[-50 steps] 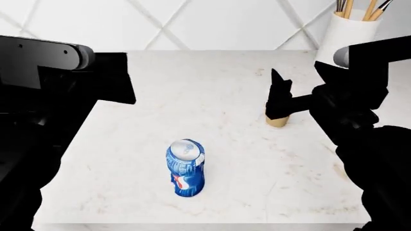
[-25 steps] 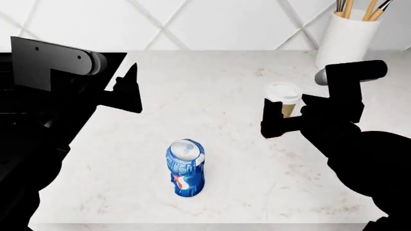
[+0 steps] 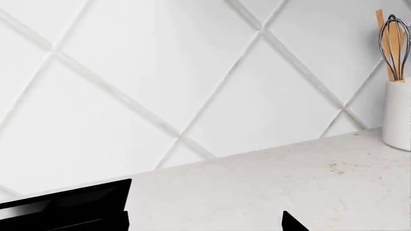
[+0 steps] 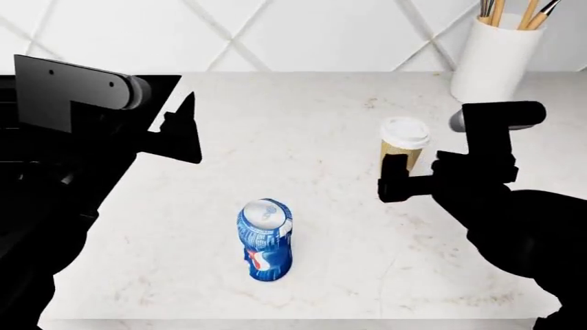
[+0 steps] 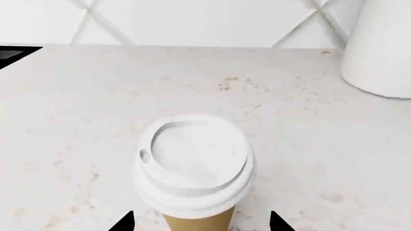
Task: Move the drinks to the dining counter.
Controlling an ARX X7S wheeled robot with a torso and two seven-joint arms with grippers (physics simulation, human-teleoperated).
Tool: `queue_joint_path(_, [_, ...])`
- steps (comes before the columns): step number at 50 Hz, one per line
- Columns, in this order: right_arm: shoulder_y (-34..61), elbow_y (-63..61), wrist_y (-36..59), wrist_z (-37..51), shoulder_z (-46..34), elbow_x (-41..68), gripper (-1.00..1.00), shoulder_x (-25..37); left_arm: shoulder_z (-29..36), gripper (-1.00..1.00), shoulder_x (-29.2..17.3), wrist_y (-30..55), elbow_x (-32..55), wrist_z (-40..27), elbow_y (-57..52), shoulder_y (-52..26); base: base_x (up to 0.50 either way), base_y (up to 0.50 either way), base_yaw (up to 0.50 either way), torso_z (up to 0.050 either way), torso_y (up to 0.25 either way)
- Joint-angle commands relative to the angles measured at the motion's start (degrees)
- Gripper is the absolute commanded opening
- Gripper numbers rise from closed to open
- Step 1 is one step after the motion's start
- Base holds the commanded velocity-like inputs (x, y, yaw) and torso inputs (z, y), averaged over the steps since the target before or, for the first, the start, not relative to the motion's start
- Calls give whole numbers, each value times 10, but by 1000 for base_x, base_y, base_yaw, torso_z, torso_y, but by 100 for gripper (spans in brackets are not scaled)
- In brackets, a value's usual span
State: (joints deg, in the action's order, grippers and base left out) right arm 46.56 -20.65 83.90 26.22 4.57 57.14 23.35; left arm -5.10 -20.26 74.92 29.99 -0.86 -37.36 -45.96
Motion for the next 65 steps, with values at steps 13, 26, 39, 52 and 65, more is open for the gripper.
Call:
queue_joint_path(13, [36, 172, -136, -116, -130, -79, 100, 13, 10, 100, -3, -6, 5, 1, 2, -3, 0, 0, 0, 0, 0])
queue_joint_path(26, [24, 60, -96, -62, -93, -40, -100, 29, 10, 100, -9, -23, 3, 3, 8, 17, 0, 0, 0, 0, 0])
queue_joint_path(39, [76, -106, 43, 124, 43, 206, -100, 32, -123, 100, -20, 69, 173, 111, -66, 29, 0, 0, 0, 0, 1])
queue_joint_path(52, [95, -101, 20, 141, 12, 232, -100, 48, -118, 100, -114, 8, 195, 235, -63, 121, 0, 0, 0, 0, 0])
queue_joint_path(65, [99, -96, 4, 143, -5, 238, -100, 58, -75, 100, -166, -45, 187, 304, -99, 195, 0, 0, 0, 0, 0])
